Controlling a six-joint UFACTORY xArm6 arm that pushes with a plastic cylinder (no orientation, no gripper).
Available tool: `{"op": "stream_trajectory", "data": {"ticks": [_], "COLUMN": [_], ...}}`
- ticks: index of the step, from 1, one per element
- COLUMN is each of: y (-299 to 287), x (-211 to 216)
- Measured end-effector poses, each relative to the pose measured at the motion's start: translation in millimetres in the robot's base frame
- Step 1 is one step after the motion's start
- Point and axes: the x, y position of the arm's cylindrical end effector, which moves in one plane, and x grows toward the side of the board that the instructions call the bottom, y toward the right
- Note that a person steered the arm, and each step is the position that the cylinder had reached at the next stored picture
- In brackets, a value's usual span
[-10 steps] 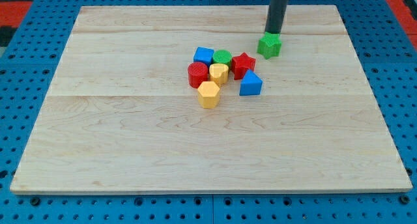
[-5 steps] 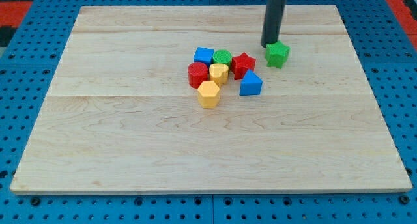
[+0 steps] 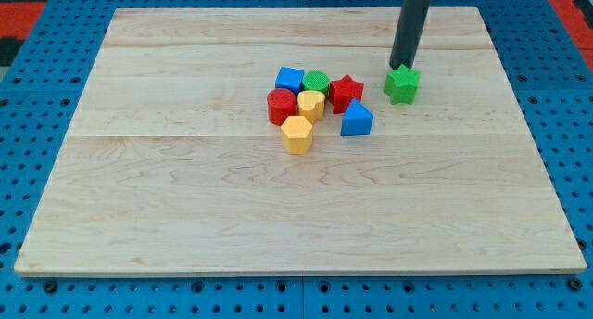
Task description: Slide the green star closer to the blue triangle
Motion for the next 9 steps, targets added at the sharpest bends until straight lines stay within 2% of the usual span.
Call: {"op": "stream_trajectory", "data": {"ticks": [2,5,9], "y": [-1,27,19], "x": [29,87,158]}}
